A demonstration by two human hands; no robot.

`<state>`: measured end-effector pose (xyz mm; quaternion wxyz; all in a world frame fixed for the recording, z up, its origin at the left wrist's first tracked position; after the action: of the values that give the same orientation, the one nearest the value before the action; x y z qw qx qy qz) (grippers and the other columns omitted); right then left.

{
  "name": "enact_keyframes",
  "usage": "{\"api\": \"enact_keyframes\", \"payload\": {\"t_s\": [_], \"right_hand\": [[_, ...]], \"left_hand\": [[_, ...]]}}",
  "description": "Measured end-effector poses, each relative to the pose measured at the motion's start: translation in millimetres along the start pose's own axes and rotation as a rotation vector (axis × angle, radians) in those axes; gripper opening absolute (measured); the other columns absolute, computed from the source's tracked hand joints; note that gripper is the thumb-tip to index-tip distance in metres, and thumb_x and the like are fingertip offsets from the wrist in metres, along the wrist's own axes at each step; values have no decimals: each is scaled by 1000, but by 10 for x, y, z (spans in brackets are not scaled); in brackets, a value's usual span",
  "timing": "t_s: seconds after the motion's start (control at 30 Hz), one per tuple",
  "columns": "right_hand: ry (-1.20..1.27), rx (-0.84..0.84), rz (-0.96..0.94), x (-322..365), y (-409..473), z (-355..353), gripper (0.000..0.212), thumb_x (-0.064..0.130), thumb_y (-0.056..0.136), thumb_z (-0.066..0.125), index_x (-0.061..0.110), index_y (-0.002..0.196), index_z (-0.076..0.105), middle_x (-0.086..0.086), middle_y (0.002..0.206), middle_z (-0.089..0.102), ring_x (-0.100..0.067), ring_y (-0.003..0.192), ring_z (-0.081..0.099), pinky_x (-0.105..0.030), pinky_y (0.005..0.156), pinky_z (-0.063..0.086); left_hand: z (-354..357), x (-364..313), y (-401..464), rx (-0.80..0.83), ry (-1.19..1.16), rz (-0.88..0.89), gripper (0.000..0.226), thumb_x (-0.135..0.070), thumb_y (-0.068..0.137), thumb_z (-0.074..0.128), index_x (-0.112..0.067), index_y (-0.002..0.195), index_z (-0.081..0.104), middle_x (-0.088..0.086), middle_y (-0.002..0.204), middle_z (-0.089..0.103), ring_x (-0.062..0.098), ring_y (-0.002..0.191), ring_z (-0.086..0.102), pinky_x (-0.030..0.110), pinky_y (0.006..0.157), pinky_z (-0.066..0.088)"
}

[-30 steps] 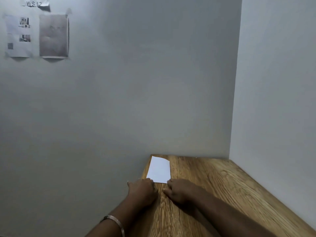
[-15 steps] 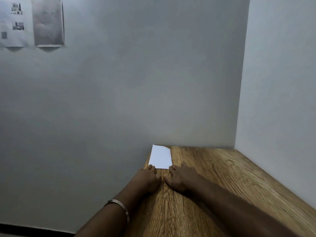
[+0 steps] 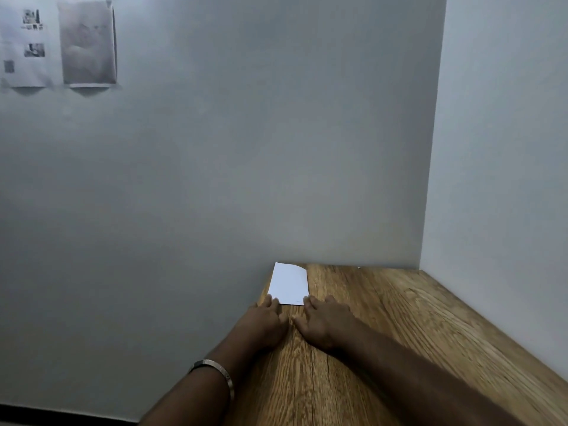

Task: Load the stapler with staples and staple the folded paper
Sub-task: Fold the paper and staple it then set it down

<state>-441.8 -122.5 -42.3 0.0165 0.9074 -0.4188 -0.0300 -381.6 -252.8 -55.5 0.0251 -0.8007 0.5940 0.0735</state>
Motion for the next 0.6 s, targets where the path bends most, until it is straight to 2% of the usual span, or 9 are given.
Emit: {"api": "enact_keyframes", "payload": {"t_s": [0.1,0.17,0.23,0.3,0.37,0.47,0.6], "right_hand": [[70,33,27,7,-77,-2,81,68,94,16,19,158,4,-3,167,3,-36,152,6,-53,121,16],[116,62,33,18,-160,-6,80,67,95,16,16,157,5,-7,167,3,-34,152,6,-54,122,14],[158,77,33,26,-262,1,80,66,96,16,15,157,7,-8,167,6,-30,153,7,-55,122,11],[171,77,38,20,-367,16,78,66,96,16,17,157,8,-7,167,6,-27,153,6,-56,122,7],[173,87,41,10,-480,17,77,66,96,15,20,158,7,-5,167,4,-27,154,4,-57,121,4],[175,107,30,9,-710,-16,74,65,96,15,25,157,6,-4,167,3,-26,154,1,-59,120,1],[145,139,5,39,-1070,-92,68,61,99,18,26,157,9,-6,167,5,-28,153,4,-60,121,4]], "left_hand": [[-6,31,-41,-43,-84,-43,63,-43,102,23,-17,158,11,11,167,-1,31,153,5,46,123,14],[-37,20,-95,-85,-109,-59,67,-49,99,26,-25,158,6,7,167,-5,31,153,5,51,123,17],[-57,1,-174,-95,-69,-64,68,-53,98,27,-26,158,11,6,167,-1,30,153,8,55,122,15],[-59,-17,-269,-100,-47,-55,67,-58,96,30,-25,155,25,6,166,11,29,152,16,55,121,16],[-76,-65,-407,-104,-55,-15,62,-60,95,32,-26,146,40,5,162,28,26,146,30,52,121,21],[-81,-149,-638,-92,-71,23,59,-62,94,33,-25,137,48,2,146,48,21,132,46,45,115,34],[-128,-256,-995,-121,-80,43,49,-59,94,37,-24,123,56,-1,128,58,16,113,54,37,101,46]]}}
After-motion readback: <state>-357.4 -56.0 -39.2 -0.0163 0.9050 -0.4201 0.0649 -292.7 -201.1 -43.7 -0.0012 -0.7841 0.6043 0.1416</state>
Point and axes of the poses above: each hand's wrist, its own y-axis towards the middle knuckle, its own z-axis out of the palm, x = y × z, the point moved 6 cm from there along y, towards the middle knuckle
